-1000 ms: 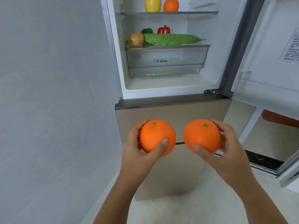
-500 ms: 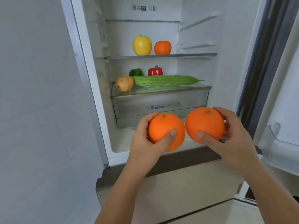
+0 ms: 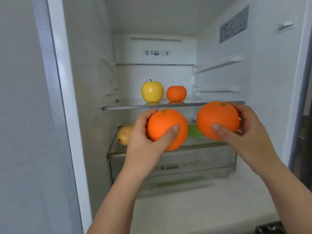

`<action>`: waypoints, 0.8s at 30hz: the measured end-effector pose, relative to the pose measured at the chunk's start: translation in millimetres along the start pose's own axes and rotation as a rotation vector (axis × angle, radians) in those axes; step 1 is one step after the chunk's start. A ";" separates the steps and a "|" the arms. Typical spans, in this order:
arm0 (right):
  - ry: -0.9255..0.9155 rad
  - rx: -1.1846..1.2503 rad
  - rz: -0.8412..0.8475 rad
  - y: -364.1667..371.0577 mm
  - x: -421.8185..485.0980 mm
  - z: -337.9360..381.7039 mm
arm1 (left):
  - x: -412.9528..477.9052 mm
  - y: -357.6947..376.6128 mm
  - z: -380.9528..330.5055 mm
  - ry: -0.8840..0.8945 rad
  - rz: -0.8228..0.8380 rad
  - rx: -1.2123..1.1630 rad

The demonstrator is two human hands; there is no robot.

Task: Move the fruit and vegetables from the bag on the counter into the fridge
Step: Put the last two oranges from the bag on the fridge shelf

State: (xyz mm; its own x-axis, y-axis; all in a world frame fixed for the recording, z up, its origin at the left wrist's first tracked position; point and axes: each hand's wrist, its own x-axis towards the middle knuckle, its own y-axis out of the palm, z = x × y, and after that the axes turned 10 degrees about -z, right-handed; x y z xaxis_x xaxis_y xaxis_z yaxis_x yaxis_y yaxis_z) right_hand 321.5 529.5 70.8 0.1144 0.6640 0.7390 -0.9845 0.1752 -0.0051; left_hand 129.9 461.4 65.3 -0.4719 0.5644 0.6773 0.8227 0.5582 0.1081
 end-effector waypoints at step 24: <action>-0.063 0.025 0.342 103.7 162.3 -41.8 | 149.9 8.2 14.1 0.100 -0.158 0.499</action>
State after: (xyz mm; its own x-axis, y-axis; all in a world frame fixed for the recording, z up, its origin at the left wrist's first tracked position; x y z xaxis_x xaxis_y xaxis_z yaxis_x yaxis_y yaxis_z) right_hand 243.6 685.8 162.1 -0.2302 0.6349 0.7375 -0.9675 -0.0676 -0.2438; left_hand 61.4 559.2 157.5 -0.5254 0.4030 0.7494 0.4815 0.8670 -0.1286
